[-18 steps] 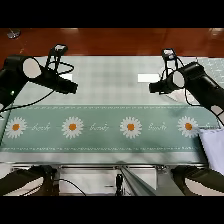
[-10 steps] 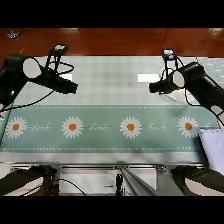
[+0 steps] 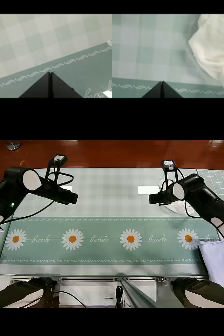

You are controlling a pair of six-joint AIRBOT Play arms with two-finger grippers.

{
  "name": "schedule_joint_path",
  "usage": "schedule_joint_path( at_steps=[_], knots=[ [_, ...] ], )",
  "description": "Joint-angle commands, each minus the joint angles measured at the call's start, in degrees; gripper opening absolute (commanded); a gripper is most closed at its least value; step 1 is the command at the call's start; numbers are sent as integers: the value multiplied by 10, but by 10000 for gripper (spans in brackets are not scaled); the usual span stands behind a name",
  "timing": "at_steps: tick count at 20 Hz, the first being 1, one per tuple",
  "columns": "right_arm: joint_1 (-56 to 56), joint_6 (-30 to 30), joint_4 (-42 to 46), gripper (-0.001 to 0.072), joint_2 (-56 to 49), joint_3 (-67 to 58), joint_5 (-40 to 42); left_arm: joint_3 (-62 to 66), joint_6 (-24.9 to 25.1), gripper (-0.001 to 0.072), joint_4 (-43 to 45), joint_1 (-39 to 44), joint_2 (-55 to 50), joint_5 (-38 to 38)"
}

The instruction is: Fold the shirts.

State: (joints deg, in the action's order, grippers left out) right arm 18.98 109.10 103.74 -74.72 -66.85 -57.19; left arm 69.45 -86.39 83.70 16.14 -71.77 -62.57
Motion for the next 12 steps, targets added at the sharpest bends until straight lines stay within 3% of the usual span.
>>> schedule_joint_path(
  at_steps=[1,3,4,5,6,9,12],
  knots=[
    [0,-5,29,24,-1,0,78,0,0,27,-1,0,-2,59],
    [0,-7,37,26,-1,0,127,0,0,30,-1,-1,-6,117],
    [0,-6,70,142,-1,0,153,0,2,109,4,-1,-8,148],
    [-4,9,111,572,-2,0,172,0,2,452,10,-1,-12,176],
    [-15,33,161,628,-5,0,183,0,2,693,19,-1,-16,199],
    [-110,148,241,627,-28,0,184,0,2,703,71,-1,-28,248],
    [-242,167,162,623,-65,0,158,0,2,702,78,-2,-38,255]
  ],
)
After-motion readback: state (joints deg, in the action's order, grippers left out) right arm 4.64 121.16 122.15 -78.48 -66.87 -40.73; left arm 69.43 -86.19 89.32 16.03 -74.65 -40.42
